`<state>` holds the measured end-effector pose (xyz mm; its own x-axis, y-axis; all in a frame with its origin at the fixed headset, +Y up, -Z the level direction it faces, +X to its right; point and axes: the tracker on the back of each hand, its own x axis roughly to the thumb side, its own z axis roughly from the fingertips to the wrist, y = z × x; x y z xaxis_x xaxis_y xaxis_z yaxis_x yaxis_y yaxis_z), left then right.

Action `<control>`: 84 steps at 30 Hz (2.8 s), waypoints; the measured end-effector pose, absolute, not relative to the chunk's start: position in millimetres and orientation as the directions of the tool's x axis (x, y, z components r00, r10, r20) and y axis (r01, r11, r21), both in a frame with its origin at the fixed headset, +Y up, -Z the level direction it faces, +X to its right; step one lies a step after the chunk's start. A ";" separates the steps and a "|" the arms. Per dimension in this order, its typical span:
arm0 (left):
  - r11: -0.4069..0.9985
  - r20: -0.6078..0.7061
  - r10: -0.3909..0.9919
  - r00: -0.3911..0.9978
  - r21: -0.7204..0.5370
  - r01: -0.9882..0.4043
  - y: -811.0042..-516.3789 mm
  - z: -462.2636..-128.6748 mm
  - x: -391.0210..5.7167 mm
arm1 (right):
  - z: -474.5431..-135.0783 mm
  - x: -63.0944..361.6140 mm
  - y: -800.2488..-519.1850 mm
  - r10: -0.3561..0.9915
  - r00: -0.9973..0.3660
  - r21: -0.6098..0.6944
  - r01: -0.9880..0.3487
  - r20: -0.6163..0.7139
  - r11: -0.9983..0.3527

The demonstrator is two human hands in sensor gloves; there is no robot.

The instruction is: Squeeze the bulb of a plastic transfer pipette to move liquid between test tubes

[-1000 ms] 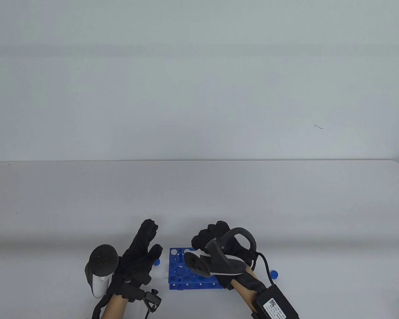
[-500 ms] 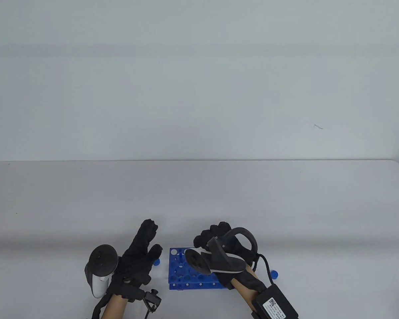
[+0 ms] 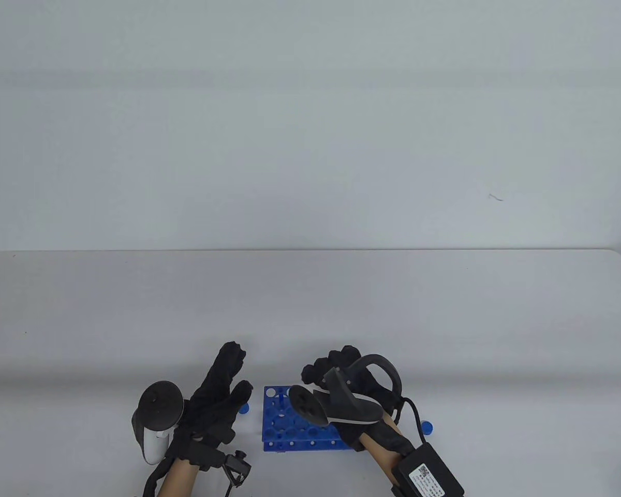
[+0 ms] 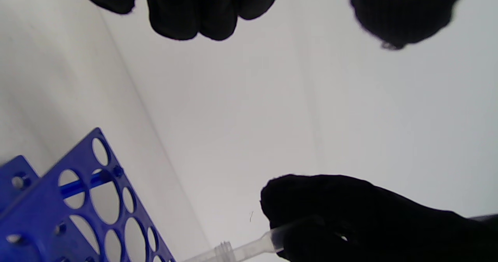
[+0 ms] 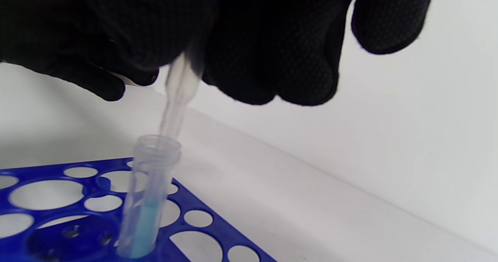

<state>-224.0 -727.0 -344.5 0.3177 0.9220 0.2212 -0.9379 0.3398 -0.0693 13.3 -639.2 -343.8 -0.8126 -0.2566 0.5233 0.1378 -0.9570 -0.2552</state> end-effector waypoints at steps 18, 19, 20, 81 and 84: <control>0.340 0.223 0.921 0.318 -0.070 -0.938 -726.8 -344.2 -223.8 | -335.1 67.4 -569.5 0.005 -0.881 -0.245 -0.137 0.474 -0.960; 0.340 0.224 0.922 0.317 -0.070 -0.938 -726.7 -344.1 -223.8 | -332.1 74.8 -561.5 0.019 -0.885 -0.256 -0.155 0.466 -0.954; 0.340 0.225 0.921 0.317 -0.070 -0.938 -726.6 -344.1 -223.8 | -328.8 82.1 -554.1 0.029 -0.889 -0.261 -0.165 0.456 -0.951; 0.349 0.222 0.920 0.323 -0.092 -0.932 -728.9 -342.5 -219.1 | -319.4 71.6 -590.8 -0.272 -0.858 -0.183 0.212 0.436 -0.960; 0.346 0.223 0.921 0.319 -0.093 -0.934 -728.9 -342.7 -219.1 | -319.5 71.4 -590.8 -0.274 -0.853 -0.196 0.206 0.444 -0.959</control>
